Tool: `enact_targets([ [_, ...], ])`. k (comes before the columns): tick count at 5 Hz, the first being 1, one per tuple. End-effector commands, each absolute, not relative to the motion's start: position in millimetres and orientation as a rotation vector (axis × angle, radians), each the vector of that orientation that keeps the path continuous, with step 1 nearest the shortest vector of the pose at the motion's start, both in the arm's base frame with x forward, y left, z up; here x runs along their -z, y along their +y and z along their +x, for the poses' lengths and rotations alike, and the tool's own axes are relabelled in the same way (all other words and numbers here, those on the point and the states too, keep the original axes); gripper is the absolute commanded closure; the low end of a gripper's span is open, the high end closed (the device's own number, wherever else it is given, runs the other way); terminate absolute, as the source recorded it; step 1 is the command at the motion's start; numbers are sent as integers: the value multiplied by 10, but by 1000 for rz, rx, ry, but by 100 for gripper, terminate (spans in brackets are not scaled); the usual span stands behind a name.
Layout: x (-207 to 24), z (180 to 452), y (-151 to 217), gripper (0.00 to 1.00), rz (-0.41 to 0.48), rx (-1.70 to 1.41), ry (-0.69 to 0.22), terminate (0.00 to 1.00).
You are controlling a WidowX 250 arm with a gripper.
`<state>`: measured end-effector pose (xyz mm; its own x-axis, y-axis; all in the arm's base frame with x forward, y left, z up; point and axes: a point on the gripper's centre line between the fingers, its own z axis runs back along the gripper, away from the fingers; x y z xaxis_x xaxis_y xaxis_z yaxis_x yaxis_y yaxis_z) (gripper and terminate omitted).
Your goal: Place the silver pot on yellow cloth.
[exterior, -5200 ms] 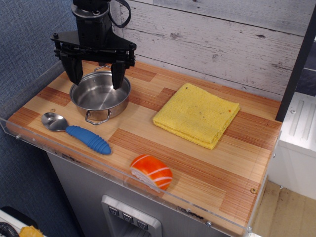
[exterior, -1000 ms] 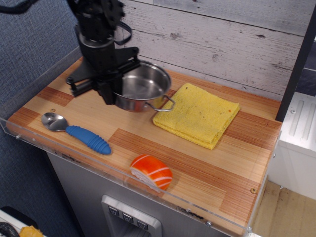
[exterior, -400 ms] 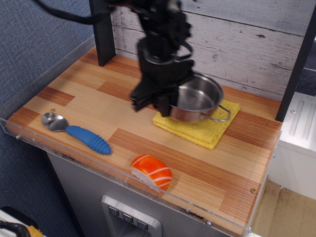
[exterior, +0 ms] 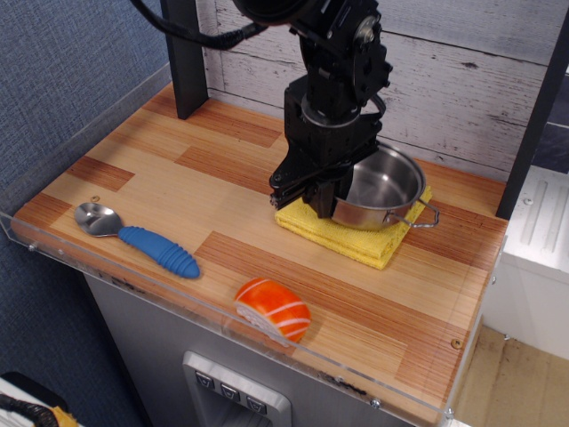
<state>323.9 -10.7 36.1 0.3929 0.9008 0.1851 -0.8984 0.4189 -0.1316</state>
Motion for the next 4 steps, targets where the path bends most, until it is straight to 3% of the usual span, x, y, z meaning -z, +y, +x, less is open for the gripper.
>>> enact_targets([
  [1,-454,3339,-50,0,-17,-1057,-283,0],
  [2,-516,3309,-46,0,9,-1082,-321,0],
  [3,-676,3248,-8,0,88,-1083,-281,0],
  [4,-882,3187,1,0,106,-1005,-288,0],
])
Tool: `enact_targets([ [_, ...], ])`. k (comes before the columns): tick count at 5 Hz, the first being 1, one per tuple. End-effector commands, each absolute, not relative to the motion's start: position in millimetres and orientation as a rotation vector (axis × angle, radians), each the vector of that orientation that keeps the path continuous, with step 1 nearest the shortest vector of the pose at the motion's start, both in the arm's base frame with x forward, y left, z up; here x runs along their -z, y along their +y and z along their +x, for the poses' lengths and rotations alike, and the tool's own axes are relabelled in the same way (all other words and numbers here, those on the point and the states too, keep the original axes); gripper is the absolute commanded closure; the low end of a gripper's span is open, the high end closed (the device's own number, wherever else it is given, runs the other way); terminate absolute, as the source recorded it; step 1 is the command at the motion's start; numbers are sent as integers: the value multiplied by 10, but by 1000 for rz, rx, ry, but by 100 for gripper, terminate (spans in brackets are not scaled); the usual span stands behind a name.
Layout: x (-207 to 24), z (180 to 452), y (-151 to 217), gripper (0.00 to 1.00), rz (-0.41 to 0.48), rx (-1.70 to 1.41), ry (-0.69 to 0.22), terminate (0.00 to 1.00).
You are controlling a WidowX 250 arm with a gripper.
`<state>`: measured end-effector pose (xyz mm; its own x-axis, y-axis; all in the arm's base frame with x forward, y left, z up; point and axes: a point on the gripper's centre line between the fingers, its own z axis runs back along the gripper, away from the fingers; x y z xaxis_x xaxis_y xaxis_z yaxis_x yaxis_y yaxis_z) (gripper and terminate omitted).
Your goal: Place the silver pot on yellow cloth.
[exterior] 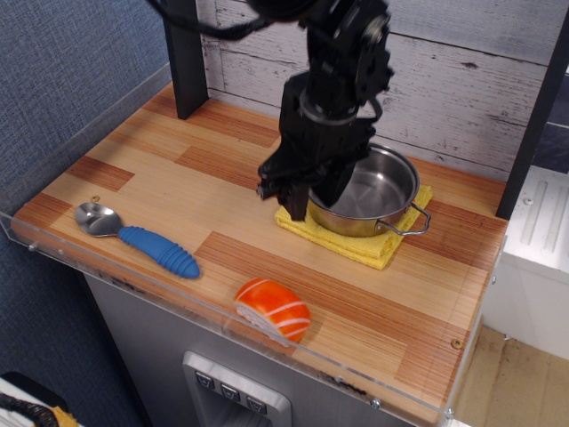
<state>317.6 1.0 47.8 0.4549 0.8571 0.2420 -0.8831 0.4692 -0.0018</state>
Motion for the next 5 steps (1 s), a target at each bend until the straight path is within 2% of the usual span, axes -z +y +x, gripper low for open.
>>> enact_targets([
  [1,-1018,3060,35,0,161,-953,-265,0],
  [2,-1072,2907,118,0,230,-905,-218,0],
  [3,-969,2695,209,0,196,-783,-156,0],
  [4,-796,2380,502,0,248,-623,-72,0],
  [5,-743,2198,664,0,262,-508,-73,0],
])
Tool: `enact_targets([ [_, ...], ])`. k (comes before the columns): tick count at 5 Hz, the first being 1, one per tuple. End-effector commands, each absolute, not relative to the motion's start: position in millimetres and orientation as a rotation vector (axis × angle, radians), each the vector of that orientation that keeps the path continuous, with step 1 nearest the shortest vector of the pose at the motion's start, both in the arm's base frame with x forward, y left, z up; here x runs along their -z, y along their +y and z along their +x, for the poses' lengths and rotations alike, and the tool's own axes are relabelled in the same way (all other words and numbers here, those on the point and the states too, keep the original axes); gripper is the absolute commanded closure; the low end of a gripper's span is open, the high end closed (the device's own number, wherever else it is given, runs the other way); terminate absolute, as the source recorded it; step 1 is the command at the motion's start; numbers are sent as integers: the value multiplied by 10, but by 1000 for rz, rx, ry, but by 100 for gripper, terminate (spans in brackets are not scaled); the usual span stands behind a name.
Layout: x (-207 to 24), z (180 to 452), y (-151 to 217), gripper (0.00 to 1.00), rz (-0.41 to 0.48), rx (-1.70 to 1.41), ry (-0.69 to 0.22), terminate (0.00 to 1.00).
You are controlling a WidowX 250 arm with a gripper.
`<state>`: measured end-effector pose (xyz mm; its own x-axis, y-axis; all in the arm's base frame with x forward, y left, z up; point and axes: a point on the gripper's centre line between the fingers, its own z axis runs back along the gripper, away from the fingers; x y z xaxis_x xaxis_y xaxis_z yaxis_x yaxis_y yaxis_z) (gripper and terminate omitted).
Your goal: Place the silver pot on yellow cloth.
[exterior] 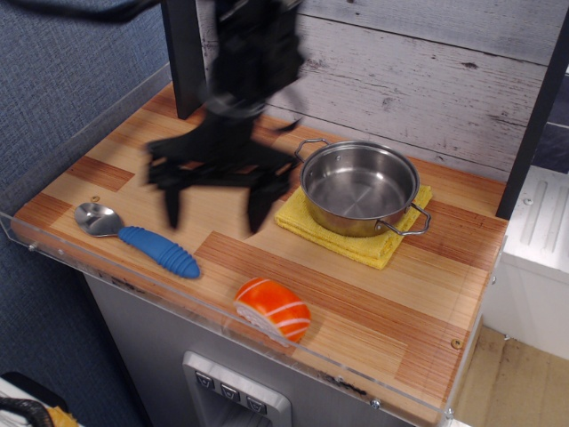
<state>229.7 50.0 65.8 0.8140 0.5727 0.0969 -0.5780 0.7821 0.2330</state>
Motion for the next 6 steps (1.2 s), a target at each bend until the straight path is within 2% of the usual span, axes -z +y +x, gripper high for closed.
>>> enact_targets([
  [1,-670,1994,796,0,260,-449,-72,0],
  [2,-541,1842,967,0,263,-392,-94,0],
  [3,-384,1742,1127,0,224,-366,-101,0],
  [4,-196,1695,1229,0,240,-346,-71,0],
  [5,-55,1678,1265,0,199,-291,-75,0],
  [6,-55,1678,1265,0,199,-291,-75,0],
])
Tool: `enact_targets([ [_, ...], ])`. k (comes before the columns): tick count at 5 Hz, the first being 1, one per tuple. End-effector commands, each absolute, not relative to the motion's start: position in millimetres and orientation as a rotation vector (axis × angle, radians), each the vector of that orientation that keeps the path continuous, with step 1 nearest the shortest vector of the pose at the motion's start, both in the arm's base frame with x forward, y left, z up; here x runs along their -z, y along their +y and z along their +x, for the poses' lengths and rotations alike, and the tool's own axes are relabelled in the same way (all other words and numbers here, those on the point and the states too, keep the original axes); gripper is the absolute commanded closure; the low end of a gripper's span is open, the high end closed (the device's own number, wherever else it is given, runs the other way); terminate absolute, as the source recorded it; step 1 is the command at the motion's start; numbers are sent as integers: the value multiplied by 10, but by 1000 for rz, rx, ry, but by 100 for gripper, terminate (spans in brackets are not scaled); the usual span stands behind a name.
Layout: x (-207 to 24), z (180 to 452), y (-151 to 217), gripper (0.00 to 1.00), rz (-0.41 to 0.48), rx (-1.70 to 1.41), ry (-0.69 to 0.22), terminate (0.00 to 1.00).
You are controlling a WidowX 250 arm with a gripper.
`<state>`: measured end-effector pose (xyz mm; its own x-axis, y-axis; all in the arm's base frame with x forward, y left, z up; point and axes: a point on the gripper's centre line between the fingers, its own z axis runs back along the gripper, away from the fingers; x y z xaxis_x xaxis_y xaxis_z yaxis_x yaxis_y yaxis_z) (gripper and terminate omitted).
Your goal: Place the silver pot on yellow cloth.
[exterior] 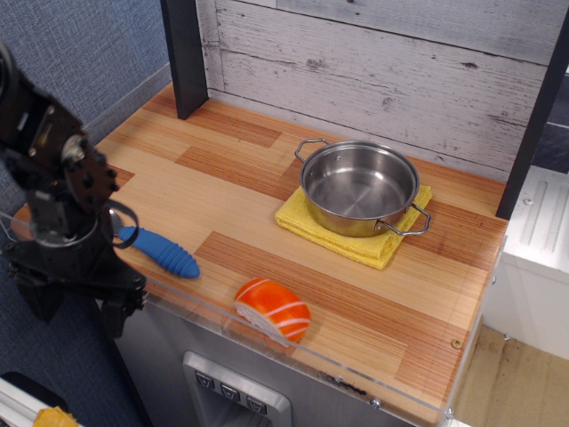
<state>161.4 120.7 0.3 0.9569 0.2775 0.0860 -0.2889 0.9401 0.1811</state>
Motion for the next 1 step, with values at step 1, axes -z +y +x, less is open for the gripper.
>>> enact_targets([
  [1,-55,1678,1265,0,199,-291,-75,100],
])
